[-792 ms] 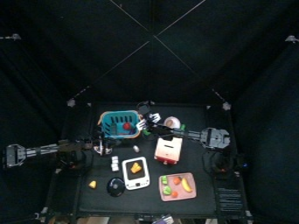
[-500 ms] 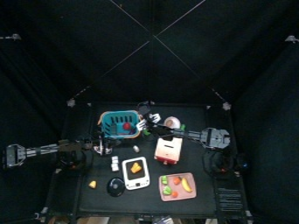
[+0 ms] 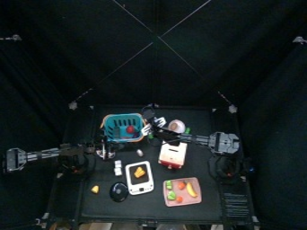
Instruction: Pull out cleaver
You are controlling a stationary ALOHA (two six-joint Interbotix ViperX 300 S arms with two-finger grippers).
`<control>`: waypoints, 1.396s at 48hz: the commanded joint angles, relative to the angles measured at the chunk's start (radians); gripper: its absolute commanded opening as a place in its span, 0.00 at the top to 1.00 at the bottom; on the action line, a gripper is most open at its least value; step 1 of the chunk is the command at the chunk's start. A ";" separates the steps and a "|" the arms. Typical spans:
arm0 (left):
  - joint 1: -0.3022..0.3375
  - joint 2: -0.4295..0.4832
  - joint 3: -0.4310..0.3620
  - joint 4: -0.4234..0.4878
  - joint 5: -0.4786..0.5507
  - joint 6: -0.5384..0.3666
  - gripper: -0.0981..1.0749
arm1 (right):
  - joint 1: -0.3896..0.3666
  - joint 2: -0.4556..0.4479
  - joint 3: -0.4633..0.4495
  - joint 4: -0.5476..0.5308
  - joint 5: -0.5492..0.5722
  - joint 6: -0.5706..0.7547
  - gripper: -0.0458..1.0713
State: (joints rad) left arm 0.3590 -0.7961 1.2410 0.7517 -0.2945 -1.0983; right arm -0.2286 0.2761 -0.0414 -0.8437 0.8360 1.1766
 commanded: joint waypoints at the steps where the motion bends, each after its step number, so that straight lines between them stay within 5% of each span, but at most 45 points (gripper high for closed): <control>1: 0.000 0.000 -0.015 -0.003 -0.005 0.002 0.54 | 0.009 -0.069 -0.009 -0.009 -0.003 -0.002 0.53; 28: -0.005 0.000 -0.015 0.000 -0.005 0.002 0.54 | 0.110 -0.213 0.087 -0.061 0.075 0.002 0.53; 67: -0.005 0.000 -0.012 -0.002 -0.005 0.002 0.54 | 0.189 -0.356 0.225 -0.091 0.018 0.043 0.53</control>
State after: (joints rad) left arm 0.3543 -0.7977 1.2441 0.7501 -0.2945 -1.0983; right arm -0.0383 -0.0291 0.1887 -0.9173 0.8759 1.2026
